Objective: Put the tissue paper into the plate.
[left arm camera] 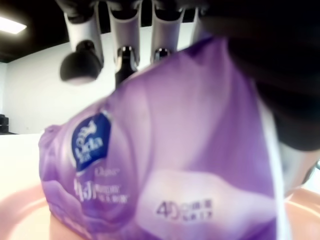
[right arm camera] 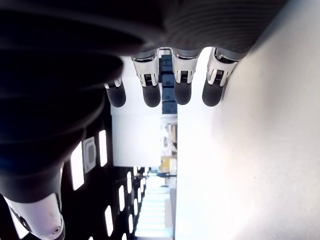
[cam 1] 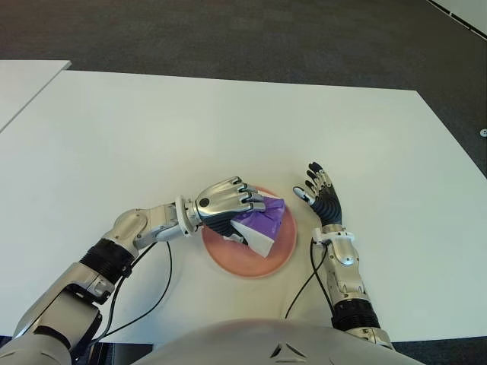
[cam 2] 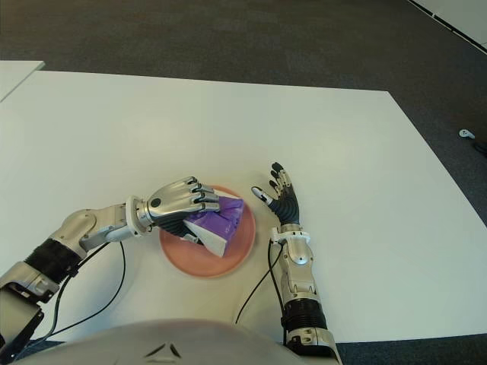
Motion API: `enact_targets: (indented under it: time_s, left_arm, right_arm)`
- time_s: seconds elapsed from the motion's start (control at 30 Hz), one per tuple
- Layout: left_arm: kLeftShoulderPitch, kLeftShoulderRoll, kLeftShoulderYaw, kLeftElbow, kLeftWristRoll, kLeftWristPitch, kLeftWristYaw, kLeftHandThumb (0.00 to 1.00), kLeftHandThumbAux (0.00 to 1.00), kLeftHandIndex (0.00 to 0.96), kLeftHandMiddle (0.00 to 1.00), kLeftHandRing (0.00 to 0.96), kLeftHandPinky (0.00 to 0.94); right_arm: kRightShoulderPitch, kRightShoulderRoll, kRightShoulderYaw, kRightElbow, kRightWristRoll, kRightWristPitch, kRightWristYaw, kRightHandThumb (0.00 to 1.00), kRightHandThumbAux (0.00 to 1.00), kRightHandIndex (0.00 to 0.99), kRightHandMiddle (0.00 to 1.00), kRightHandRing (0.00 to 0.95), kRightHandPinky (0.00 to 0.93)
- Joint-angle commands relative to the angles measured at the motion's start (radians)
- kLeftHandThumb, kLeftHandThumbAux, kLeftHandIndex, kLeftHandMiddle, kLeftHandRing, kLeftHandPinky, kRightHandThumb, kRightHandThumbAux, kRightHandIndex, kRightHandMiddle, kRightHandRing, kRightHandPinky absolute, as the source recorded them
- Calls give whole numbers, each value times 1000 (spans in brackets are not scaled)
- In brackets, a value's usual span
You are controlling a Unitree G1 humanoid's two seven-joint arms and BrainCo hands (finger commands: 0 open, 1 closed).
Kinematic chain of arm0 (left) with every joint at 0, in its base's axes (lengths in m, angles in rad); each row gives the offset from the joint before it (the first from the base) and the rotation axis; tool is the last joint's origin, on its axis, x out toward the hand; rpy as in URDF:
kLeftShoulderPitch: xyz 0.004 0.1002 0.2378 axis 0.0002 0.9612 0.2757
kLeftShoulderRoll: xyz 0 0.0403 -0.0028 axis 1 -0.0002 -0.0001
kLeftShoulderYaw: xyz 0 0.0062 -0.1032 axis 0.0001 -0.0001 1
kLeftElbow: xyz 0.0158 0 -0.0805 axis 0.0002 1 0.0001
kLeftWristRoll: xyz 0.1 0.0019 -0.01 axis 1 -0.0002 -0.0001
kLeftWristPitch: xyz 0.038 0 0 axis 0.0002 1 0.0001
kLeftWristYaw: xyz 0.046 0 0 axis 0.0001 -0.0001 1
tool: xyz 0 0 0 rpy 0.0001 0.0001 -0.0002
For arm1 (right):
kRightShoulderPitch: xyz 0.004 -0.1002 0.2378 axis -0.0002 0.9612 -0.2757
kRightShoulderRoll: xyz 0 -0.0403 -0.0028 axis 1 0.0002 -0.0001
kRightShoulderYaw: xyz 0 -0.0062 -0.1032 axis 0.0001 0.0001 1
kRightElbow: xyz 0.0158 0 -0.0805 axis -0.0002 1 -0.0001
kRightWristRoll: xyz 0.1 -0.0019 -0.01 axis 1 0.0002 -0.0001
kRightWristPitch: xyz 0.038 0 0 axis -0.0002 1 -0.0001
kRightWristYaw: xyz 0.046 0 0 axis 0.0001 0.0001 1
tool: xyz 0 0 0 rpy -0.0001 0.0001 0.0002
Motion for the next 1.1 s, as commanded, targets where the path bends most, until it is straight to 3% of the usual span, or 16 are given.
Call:
enact_targets:
  time_s: [0.03,0.17,0.33,0.5,0.57,0.63,0.7,0.9,1.1]
  left_arm:
    - [15,5,-32,27,39,13,59,738,702,442,839,837,801]
    - [21,7,-36,22,25,19,83,737,701,442,827,823,775]
    - [31,6,-30,15,-16,17,78,729,700,443,768,753,676]
    - [10,33,-42,27,-97,-37,-18,716,702,439,711,685,614]
    - [0,59,-51,26,-137,-49,-110,696,706,426,549,519,464]
    - [-6,82,-58,11,-158,-37,-208,447,620,264,328,278,237]
    - [-3,97,-57,-17,-164,-12,-283,282,505,113,135,114,97]
    - [28,111,-33,-87,-157,57,-359,160,344,11,14,12,10]
    - [49,110,-27,-123,-73,127,-329,114,297,1,1,1,1]
  right_arm:
    - [43,5,3,55,-4,47,-2,5,703,0,0,0,0]
    - [43,5,3,55,-6,48,-4,5,701,0,0,0,0]
    - [42,4,5,54,-7,50,-3,4,693,0,0,0,0]
    - [41,4,6,56,-6,51,0,5,693,0,0,0,0]
    - [41,4,6,57,-6,50,0,4,695,0,0,0,0]
    - [42,4,7,55,-5,51,2,3,695,0,0,0,0]
    - [48,5,10,40,-4,56,4,1,695,0,0,0,0]
    - [52,6,10,36,-4,56,3,0,693,0,0,0,0]
    - [49,4,8,43,-4,53,3,0,691,0,0,0,0]
